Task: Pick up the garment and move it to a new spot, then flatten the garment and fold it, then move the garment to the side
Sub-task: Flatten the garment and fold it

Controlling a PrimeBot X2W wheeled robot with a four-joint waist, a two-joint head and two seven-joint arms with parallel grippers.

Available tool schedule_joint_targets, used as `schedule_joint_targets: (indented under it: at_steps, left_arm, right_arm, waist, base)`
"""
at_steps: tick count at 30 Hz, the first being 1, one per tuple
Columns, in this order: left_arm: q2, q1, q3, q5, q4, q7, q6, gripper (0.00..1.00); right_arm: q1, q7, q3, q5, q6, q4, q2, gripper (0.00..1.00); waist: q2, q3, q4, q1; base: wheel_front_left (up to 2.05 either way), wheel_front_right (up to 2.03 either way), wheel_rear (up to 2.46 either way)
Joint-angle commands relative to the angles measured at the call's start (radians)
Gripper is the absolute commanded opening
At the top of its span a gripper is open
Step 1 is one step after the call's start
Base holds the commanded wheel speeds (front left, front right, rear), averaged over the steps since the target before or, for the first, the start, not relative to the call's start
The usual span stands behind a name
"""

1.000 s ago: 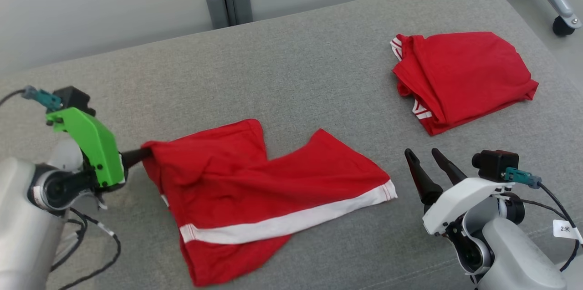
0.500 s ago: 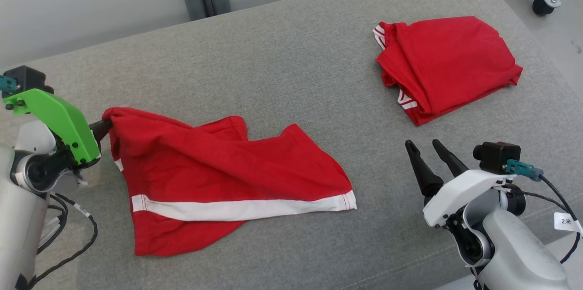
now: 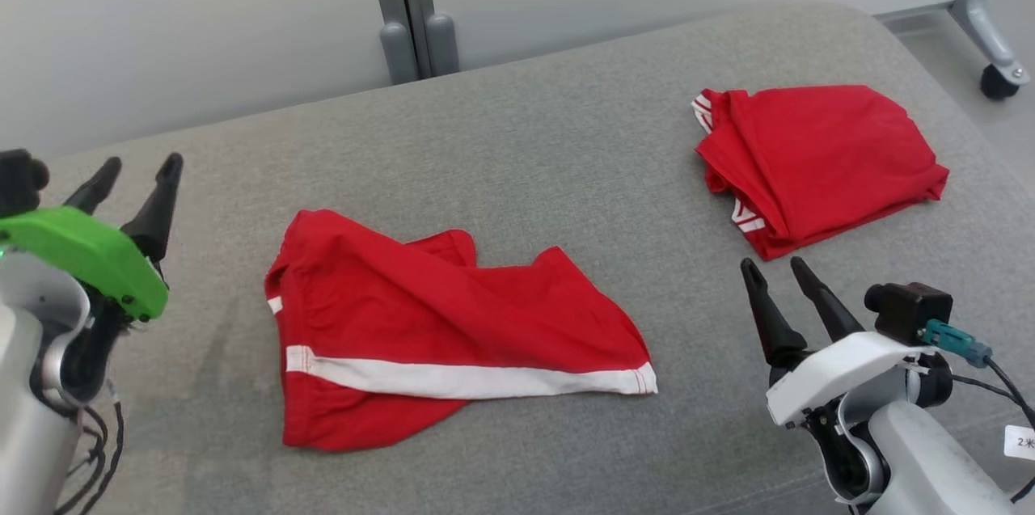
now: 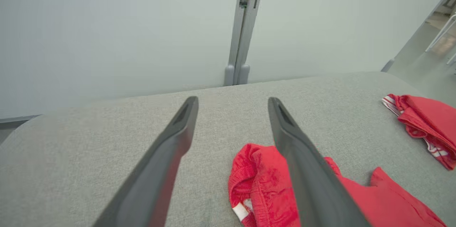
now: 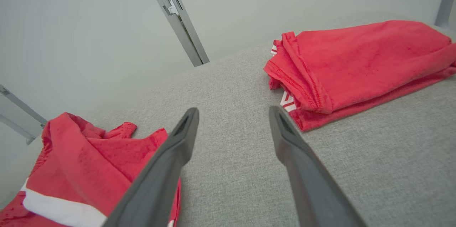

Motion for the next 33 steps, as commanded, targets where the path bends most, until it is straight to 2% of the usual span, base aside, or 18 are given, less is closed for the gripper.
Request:
schedule_joint_targets:
  at_steps: [1, 4, 6, 10, 12, 15, 19, 24, 28, 33]
  left_arm:
    - [-0.009, 0.060, 0.013, 0.021, -0.026, -0.073, 0.037, 1.00]
    - [-0.021, 0.151, 0.030, 0.085, -0.122, -0.247, 0.103, 1.00]
    - [-0.021, 0.216, 0.034, 0.125, -0.165, -0.322, 0.144, 1.00]
    - [-0.043, 0.328, 0.058, 0.211, -0.253, -0.375, 0.230, 1.00]
    - [-0.062, 0.387, 0.090, 0.241, -0.291, -0.380, 0.253, 1.00]
    - [-0.127, 0.486, 0.159, 0.279, -0.347, -0.379, 0.272, 1.00]
    - [-0.227, 0.592, 0.242, 0.348, -0.403, -0.380, 0.247, 1.00]
    - [-0.324, 0.680, 0.313, 0.411, -0.413, -0.380, 0.169, 1.00]
    - [-0.362, 0.702, 0.354, 0.447, -0.396, -0.380, 0.117, 1.00]
    - [-0.395, 0.698, 0.389, 0.482, -0.374, -0.380, 0.073, 1.00]
  right_arm:
    - [0.016, -0.018, -0.014, -0.013, 0.000, -0.017, -0.003, 1.00]
    - [0.037, -0.037, -0.041, -0.029, 0.000, -0.056, 0.005, 1.00]
    - [0.049, -0.041, -0.053, -0.047, 0.000, -0.086, 0.008, 1.00]
    - [0.081, -0.043, -0.078, -0.091, 0.000, -0.135, 0.018, 1.00]
    - [0.103, -0.044, -0.092, -0.116, 0.000, -0.162, 0.023, 1.00]
    - [0.139, -0.044, -0.099, -0.169, 0.000, -0.183, 0.028, 1.00]
    - [0.188, -0.044, -0.119, -0.220, 0.000, -0.205, 0.050, 1.00]
    - [0.239, -0.044, -0.161, -0.248, 0.000, -0.216, 0.080, 1.00]
    - [0.248, -0.045, -0.170, -0.258, 0.000, -0.220, 0.080, 1.00]
    - [0.235, -0.045, -0.176, -0.262, 0.000, -0.216, 0.074, 1.00]
  waist:
    - [-0.0001, -0.041, 0.047, 0.0000]
    - [-0.0001, -0.052, 0.073, 0.0000]
    - [-0.0001, -0.057, 0.087, 0.0000]
    - [-0.0001, -0.071, 0.112, 0.0000]
    - [-0.0001, -0.078, 0.121, 0.0000]
    - [-0.0001, -0.086, 0.134, 0.0000]
    - [-0.0001, -0.091, 0.144, 0.0000]
    - [-0.0001, -0.091, 0.149, 0.0000]
    - [-0.0001, -0.088, 0.148, 0.0000]
    - [-0.0001, -0.087, 0.145, 0.0000]
  base:
    - [0.00, 0.00, 0.00]
    - [0.00, 0.00, 0.00]
    - [0.00, 0.00, 0.00]
    - [0.00, 0.00, 0.00]
    - [0.00, 0.00, 0.00]
    - [0.00, 0.00, 0.00]
    - [0.00, 0.00, 0.00]
    - [0.00, 0.00, 0.00]
    - [0.00, 0.00, 0.00]
    - [0.00, 0.00, 0.00]
